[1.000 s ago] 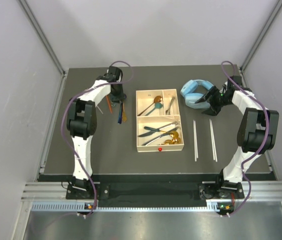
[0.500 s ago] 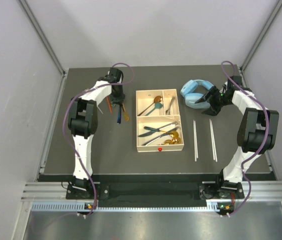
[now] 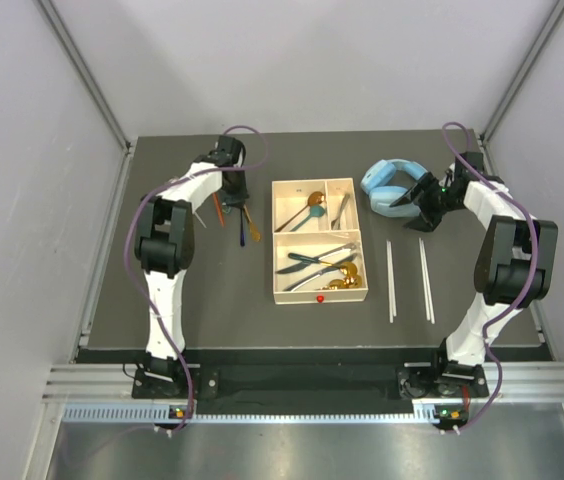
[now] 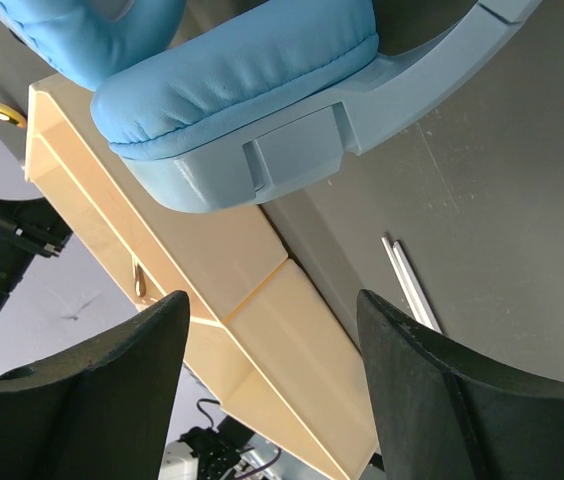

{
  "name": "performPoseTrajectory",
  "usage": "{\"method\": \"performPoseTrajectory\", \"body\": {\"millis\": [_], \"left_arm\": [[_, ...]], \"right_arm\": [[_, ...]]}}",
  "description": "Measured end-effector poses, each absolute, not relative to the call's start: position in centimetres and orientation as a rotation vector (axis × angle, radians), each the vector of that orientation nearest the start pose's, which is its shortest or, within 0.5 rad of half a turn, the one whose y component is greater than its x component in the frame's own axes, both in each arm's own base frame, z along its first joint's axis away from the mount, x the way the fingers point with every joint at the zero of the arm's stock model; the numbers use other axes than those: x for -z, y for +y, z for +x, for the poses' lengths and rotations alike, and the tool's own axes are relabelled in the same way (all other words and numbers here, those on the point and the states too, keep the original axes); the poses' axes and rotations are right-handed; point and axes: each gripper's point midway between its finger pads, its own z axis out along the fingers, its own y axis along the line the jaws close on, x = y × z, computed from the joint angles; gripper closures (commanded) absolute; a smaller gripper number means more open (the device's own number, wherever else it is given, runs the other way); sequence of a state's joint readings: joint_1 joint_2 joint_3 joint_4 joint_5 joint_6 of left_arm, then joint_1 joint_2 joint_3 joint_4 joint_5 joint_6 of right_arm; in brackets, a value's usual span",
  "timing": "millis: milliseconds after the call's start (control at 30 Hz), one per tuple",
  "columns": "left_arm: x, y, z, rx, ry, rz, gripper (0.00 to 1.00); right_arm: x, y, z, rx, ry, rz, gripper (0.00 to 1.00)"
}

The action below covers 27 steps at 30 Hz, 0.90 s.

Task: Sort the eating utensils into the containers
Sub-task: Pick up the spoon from the center of the board.

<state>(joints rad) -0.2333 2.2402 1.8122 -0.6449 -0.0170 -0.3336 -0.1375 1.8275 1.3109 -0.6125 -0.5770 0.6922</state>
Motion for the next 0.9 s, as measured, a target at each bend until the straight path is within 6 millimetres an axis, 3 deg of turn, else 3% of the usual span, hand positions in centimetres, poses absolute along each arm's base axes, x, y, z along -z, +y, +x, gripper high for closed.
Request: {"method": "performPoseTrajectory", "body": {"millis": [200, 600, 900], "left_arm": [[-3.9, -12.9, 48.9, 0.176, 2.658, -0.130, 1.00], [-6.0, -13.5, 48.9, 0.229, 2.632, -0.102, 1.00], [-10.9, -15.4, 50.7, 0.359, 2.531, -0.040, 1.00]], "right_arm": [[-10.0, 6.4, 40.2, -0.945, 2.566, 0.932, 0.32], [-10.0, 6.4, 40.2, -0.946, 2.564, 0.931, 0.32], [-10.0, 6.4, 40.2, -0.946, 2.563, 0.931, 0.32]]}}
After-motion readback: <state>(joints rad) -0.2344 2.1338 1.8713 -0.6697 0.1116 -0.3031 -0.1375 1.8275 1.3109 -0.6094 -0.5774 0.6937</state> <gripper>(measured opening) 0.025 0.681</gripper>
